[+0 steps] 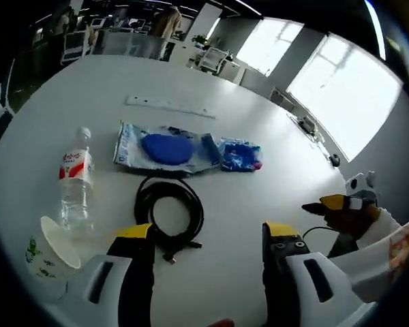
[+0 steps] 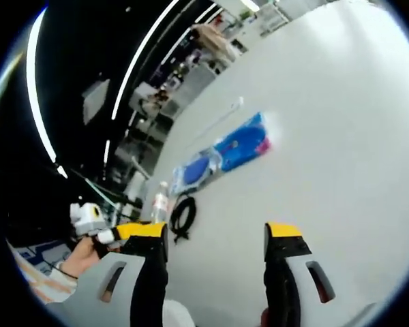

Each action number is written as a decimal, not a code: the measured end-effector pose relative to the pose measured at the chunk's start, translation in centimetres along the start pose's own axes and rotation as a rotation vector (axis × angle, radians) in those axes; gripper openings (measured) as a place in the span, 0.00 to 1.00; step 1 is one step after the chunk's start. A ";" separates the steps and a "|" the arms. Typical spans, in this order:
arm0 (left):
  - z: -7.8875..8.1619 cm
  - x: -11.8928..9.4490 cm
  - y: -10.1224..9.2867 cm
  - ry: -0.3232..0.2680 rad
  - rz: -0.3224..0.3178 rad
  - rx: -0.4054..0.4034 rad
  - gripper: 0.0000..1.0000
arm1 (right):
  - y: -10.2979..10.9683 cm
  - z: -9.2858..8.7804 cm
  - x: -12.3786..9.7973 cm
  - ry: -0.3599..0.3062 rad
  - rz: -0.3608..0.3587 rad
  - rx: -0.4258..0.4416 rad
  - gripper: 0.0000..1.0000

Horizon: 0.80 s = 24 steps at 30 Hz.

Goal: Arrange the tabletop items into an orderly group along one side of the table until the central work area is clear of visible clutter.

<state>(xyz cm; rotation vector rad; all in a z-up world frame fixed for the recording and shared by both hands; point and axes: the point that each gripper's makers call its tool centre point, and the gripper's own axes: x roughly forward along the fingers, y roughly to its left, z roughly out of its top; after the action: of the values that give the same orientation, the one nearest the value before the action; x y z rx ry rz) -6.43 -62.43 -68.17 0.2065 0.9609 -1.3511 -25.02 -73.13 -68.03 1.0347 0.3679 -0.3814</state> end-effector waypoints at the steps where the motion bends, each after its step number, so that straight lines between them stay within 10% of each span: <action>1: 0.1 0.1 -0.3 -0.001 -0.003 0.004 0.64 | 0.0 -0.1 0.0 0.001 0.000 0.000 0.54; 10: 0.0 1.8 -0.3 0.065 -0.015 0.080 0.57 | -1.4 -1.9 -1.7 0.012 -0.023 0.039 0.53; 20: -3.0 4.4 0.2 0.295 -0.043 0.387 0.55 | -2.6 -1.4 -2.6 -0.051 -0.033 0.129 0.51; 24: -3.0 5.6 0.5 0.283 -0.045 0.310 0.55 | -2.1 -1.0 -2.7 -0.060 -0.016 0.127 0.47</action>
<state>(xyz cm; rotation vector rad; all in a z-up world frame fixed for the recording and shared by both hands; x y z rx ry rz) -7.80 -64.46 -74.00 0.6286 0.9885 -1.5360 -28.48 -72.91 -68.86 1.1423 0.3012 -0.4540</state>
